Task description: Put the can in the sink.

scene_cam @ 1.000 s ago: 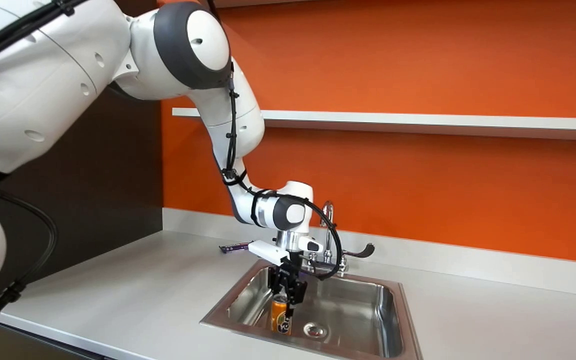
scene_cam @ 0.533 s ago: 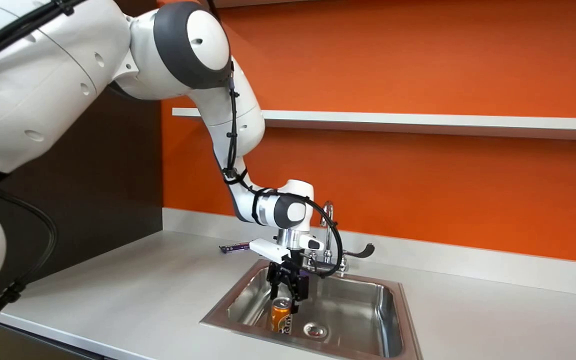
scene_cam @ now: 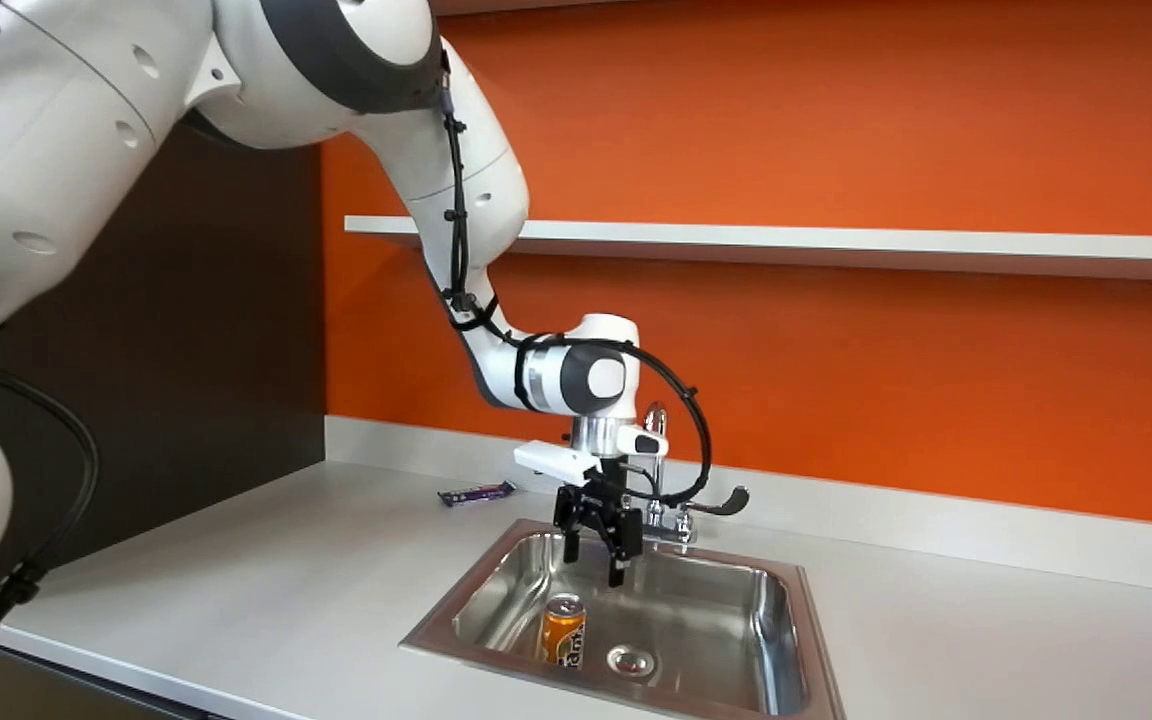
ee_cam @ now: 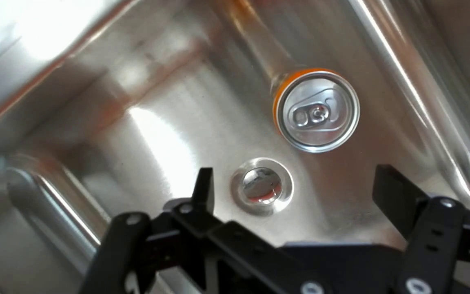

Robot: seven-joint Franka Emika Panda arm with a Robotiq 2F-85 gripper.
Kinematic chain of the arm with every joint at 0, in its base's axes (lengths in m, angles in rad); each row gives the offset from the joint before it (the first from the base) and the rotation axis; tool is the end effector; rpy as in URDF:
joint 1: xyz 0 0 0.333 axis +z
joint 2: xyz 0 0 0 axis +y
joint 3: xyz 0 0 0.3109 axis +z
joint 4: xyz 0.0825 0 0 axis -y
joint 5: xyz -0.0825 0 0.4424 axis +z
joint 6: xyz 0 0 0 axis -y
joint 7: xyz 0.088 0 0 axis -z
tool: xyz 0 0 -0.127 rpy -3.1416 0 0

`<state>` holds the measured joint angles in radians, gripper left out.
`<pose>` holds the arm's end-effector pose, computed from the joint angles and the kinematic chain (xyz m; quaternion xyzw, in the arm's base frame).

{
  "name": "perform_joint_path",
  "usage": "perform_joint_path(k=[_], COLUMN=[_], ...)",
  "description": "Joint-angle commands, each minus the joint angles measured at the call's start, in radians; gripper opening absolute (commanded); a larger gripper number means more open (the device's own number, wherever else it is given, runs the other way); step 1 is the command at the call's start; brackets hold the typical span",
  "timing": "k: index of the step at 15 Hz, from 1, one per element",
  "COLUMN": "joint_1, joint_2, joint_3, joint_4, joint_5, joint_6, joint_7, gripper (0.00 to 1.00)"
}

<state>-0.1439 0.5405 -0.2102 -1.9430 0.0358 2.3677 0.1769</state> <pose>0.6011 -0.2247 0.1286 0.9624 -0.2634 -0.0551 0.0379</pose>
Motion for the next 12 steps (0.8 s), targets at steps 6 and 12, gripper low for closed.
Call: perform_joint_path(k=[6, 12], joint_1=[0.014, 0.018], joint_2=[-0.358, -0.592], joint_3=[0.008, 0.019], joint_4=[-0.342, -0.612], joint_5=[-0.171, -0.295], joint_6=[0.047, 0.064], joint_7=[-0.143, -0.167], gripper=[1.0, 1.0])
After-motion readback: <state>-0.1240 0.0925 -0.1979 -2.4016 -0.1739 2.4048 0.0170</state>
